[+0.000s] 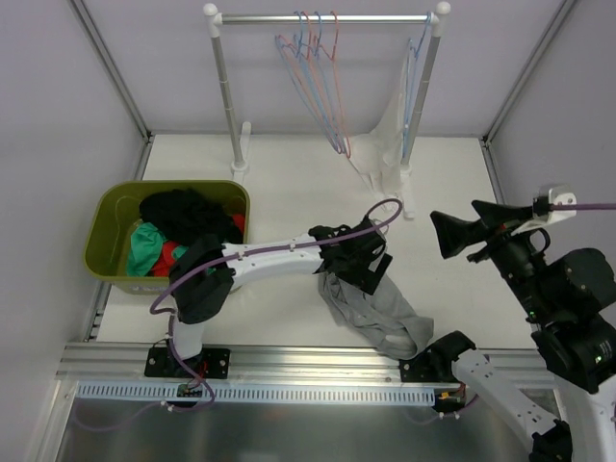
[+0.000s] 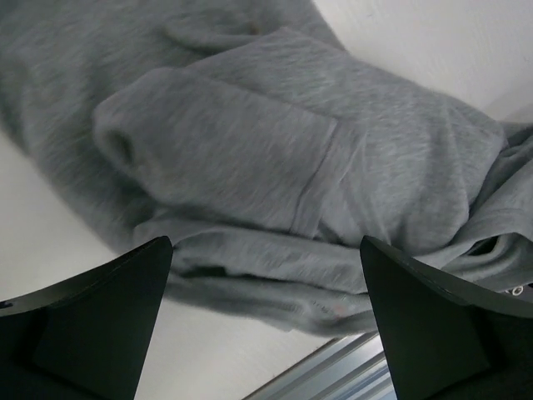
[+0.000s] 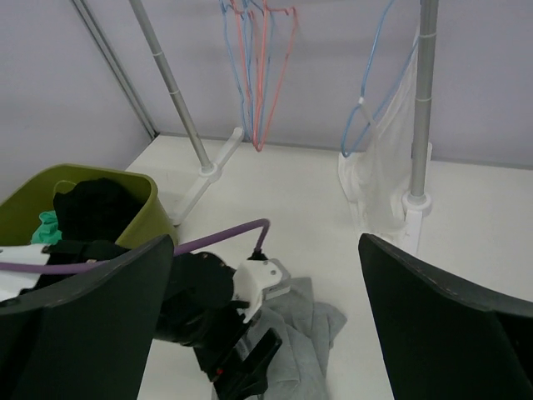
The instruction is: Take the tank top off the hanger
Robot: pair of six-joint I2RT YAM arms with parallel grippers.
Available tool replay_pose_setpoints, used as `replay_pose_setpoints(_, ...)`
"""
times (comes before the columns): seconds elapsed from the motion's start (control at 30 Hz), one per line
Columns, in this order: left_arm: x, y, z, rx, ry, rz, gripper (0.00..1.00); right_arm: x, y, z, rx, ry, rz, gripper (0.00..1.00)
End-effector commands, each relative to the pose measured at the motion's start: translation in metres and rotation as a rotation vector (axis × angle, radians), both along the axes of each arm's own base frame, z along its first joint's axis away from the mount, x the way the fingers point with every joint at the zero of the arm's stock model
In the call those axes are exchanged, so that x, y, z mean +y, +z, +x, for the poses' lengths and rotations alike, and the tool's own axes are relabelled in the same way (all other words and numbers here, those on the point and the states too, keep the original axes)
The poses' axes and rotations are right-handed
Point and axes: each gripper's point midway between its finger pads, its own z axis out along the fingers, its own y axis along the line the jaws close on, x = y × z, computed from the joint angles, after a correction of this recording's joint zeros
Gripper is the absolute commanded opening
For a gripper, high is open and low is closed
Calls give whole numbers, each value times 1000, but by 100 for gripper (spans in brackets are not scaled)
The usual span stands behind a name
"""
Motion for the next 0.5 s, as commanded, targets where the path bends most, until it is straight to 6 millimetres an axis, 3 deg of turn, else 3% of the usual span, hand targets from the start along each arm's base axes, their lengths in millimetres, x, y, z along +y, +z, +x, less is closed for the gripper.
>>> replay_pose_setpoints(0.0, -37, -13, -11, 60, -139, -26, 99, -8, -33, -2, 70, -32, -45, 99)
replay_pose_setpoints(0.07, -53, -14, -16, 95, -171, -54, 99, -14, -42, -8, 90, -49, -62, 100)
replay_pose_setpoints(0.17, -66, -35, -29, 128, -206, -24, 99, -17, -56, -9, 132, -56, -104, 100)
replay_pose_setpoints(0.27, -61, -68, -35, 98, -195, 98, 99, -13, -66, -10, 159, -30, -119, 99)
replay_pose_setpoints(0.3, -55, -86, -36, 98, -184, 161, 99, -12, -68, -11, 162, -20, -118, 100)
replay_pose_setpoints(0.33, -51, -91, -32, 57, -163, 208, 99, -11, -72, -12, 169, -17, -118, 99)
replay_pose_setpoints(0.37, -44, -100, -42, 64, -178, 258, 99, -11, -72, -13, 165, -14, -116, 99)
replay_pose_setpoints(0.4, -37, -111, -47, 70, -179, 299, 93, -11, -71, -14, 161, -13, -113, 100)
replay_pose_setpoints(0.43, -33, -115, -50, 68, -178, 319, 76, -12, -71, -15, 160, -13, -112, 99)
replay_pose_setpoints(0.47, -29, -117, -54, 57, -180, 339, 53, -12, -70, -16, 153, -11, -108, 99)
